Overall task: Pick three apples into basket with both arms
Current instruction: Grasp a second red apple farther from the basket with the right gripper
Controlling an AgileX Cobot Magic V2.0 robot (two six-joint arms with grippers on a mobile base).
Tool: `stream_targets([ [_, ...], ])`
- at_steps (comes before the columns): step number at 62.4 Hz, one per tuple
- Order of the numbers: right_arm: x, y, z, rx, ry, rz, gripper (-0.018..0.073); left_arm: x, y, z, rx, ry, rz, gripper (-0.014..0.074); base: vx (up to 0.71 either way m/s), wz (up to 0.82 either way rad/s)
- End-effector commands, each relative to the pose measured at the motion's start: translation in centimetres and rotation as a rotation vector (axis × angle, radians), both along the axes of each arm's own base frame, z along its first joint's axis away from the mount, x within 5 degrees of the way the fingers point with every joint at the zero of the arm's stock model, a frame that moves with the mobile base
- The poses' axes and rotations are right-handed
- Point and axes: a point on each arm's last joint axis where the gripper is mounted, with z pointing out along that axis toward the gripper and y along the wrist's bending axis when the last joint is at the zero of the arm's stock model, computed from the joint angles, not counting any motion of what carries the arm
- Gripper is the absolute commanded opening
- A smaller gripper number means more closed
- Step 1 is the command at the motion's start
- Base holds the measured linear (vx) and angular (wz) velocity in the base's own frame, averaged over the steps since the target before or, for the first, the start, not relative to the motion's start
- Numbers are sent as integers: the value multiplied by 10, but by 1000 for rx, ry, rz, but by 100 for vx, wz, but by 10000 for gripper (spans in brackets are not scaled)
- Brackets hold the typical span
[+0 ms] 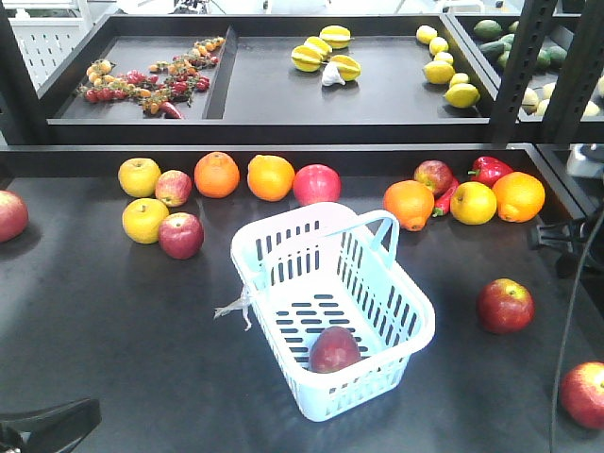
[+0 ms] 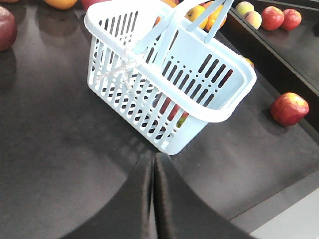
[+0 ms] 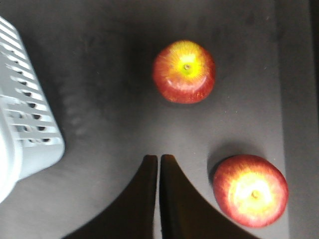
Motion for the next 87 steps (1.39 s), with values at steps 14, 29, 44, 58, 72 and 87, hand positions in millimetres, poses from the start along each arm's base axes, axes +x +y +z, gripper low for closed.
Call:
stream_targets([
  [14,62,-12,-2,12,-12,71,419,4,0,11,-36,-38,36,-7,0,0],
  [29,100,-23,-36,-8,68,21,729,4,0,11,-36,-38,35,-7,0,0],
  [44,125,-29,-66,-6,146,8,705,4,0,11,-36,-38,35,-7,0,0],
  [58,138,-31,-93,10,206,5,685,4,0,11,-36,-38,35,-7,0,0],
  [72,142,-32,-129,12,265,-3,666,4,0,11,-36,-38,35,-7,0,0],
  [87,142,-32,-135,19,276,2,540,4,0,11,-36,-38,36,-7,0,0],
])
